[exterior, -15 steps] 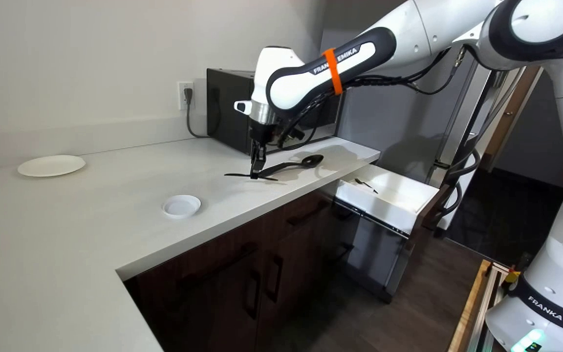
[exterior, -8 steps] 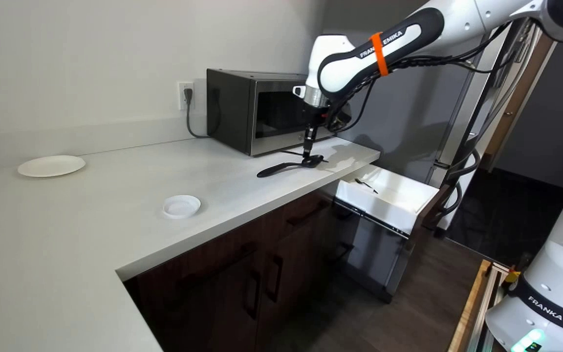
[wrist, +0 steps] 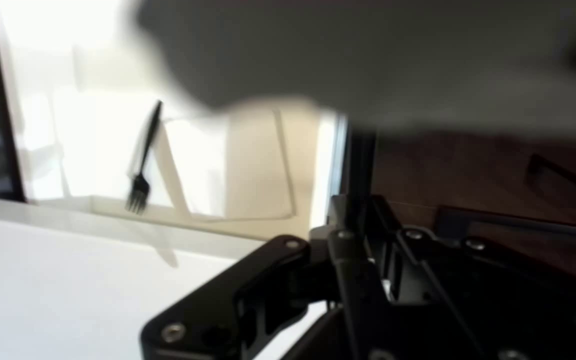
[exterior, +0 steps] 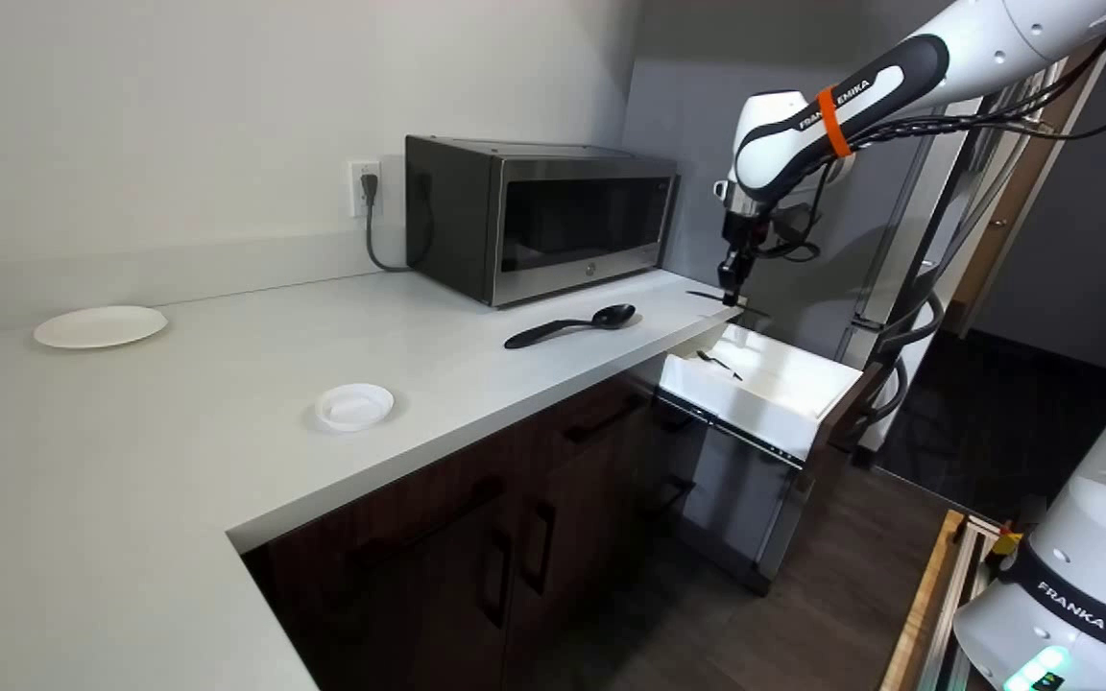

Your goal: Put the fork in the drawer

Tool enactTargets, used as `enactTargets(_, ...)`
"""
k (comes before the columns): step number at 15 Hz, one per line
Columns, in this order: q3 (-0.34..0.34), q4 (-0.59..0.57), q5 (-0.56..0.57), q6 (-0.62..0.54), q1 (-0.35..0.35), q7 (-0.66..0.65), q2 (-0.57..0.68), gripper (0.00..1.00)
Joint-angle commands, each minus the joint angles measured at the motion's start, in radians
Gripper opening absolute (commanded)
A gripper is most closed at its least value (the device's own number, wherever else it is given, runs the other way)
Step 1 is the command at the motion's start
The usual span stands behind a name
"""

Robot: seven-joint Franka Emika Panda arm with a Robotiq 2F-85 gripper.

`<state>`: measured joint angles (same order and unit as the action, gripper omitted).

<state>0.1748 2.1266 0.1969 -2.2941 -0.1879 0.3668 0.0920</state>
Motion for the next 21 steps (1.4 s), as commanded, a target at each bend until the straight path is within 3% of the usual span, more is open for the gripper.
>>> enactTargets(1, 0.067, -0.027, 0.071, 0.011, -0.052, -0.121, 0.034, 0.03)
enactTargets(6, 0.113, -0.052, 0.077, 0.034, -0.083, -0.281, 0.127, 0.03)
enactTargets(15, 0.075, -0.063, -0.064, -0.005, -0.114, -0.188, 0.255, 0.03)
enactTargets(16, 0.072, -0.064, -0.072, -0.002, -0.118, -0.175, 0.261, 0.37)
enactTargets(18, 0.074, -0.064, -0.076, -0.001, -0.12, -0.171, 0.266, 0.43)
enactTargets(21, 0.073, -0.064, -0.059, 0.0, -0.106, -0.181, 0.252, 0.66)
